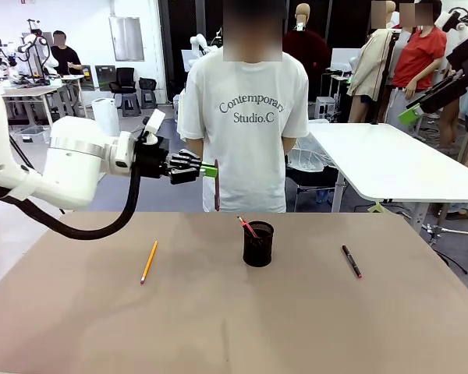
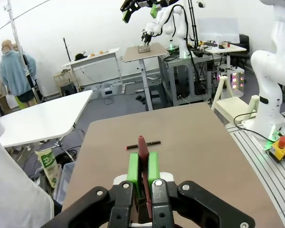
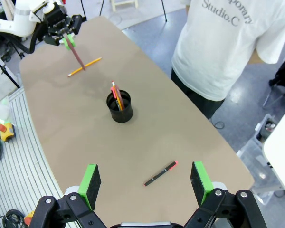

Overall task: Place the pens into the pen holder.
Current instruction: Pick up a writing instrument from the table and place it into the Pen holder.

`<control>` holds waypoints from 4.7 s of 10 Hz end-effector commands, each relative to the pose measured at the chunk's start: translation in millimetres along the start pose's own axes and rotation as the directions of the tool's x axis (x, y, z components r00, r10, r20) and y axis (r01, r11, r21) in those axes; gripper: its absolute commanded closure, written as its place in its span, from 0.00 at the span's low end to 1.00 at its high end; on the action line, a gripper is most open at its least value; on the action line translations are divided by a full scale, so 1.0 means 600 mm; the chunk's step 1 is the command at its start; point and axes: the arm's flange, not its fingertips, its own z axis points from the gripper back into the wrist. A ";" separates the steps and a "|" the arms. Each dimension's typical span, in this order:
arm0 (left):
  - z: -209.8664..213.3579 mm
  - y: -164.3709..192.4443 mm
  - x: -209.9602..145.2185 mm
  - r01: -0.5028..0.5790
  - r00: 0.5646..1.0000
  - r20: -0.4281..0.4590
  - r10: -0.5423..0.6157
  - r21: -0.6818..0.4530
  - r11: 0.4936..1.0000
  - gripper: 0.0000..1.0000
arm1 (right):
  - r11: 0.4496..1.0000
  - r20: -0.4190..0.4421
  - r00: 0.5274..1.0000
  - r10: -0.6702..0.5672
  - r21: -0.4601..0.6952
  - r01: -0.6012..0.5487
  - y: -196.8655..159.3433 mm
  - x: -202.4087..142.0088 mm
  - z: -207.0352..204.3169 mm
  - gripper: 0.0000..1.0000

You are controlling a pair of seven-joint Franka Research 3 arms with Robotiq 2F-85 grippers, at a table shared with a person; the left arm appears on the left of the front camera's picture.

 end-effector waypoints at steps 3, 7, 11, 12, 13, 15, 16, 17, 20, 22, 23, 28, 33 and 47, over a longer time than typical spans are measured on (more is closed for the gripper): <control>-0.079 0.079 -0.019 0.045 0.998 0.048 -0.042 -0.058 0.997 1.00 | 1.000 0.015 1.000 0.003 0.005 -0.003 0.000 0.001 0.001 0.00; -0.137 0.125 -0.056 0.021 0.996 0.083 -0.010 -0.134 0.991 1.00 | 1.000 0.015 1.000 0.003 0.005 -0.003 0.000 0.001 0.001 0.00; -0.177 0.133 -0.119 -0.029 0.995 0.093 0.049 -0.209 0.978 1.00 | 1.000 0.015 1.000 0.003 0.005 -0.003 0.000 0.001 0.001 0.00; -0.185 0.129 -0.130 -0.033 0.994 0.097 0.057 -0.227 0.973 1.00 | 1.000 0.015 1.000 0.003 0.005 -0.003 0.000 0.001 0.001 0.00; -0.192 0.124 -0.141 -0.047 0.994 0.087 0.070 -0.243 0.969 1.00 | 1.000 0.015 1.000 0.003 0.005 -0.003 0.000 0.001 0.001 0.00; -0.197 0.121 -0.157 -0.067 0.993 0.072 0.089 -0.268 0.961 1.00 | 1.000 0.015 1.000 0.003 0.005 -0.003 0.000 0.001 0.001 0.00; -0.196 0.119 -0.156 -0.069 0.993 0.076 0.093 -0.270 0.960 0.84 | 1.000 0.015 1.000 0.003 0.005 -0.003 0.000 0.001 0.001 0.00; -0.197 0.119 -0.152 -0.058 0.993 0.080 0.083 -0.271 0.961 0.64 | 1.000 0.015 1.000 0.003 0.005 -0.003 0.000 0.001 0.001 0.00; -0.194 0.119 -0.146 -0.048 0.994 0.081 0.073 -0.274 0.960 0.05 | 1.000 0.015 1.000 0.003 0.005 -0.003 0.000 0.001 0.001 0.00; -0.189 0.117 -0.141 -0.040 0.994 0.087 0.066 -0.270 0.962 0.00 | 1.000 0.015 1.000 0.003 0.005 -0.003 0.000 0.001 0.001 0.00; -0.188 0.116 -0.139 -0.039 0.994 0.089 0.065 -0.267 0.963 0.00 | 1.000 0.015 1.000 0.003 0.005 -0.003 0.000 0.001 0.001 0.00; -0.195 0.121 -0.147 -0.039 0.994 0.085 0.062 -0.249 0.968 0.00 | 1.000 0.015 1.000 0.003 0.005 -0.003 0.000 0.001 0.001 0.00; -0.160 0.097 -0.124 -0.056 0.998 -0.024 0.052 -0.184 0.981 0.00 | 1.000 0.015 1.000 0.003 0.005 -0.003 0.000 0.001 0.001 0.00; -0.019 -0.041 0.064 -0.019 0.553 -0.658 0.511 0.604 0.797 0.00 | 1.000 0.015 1.000 0.003 0.005 -0.003 0.000 0.001 0.001 0.00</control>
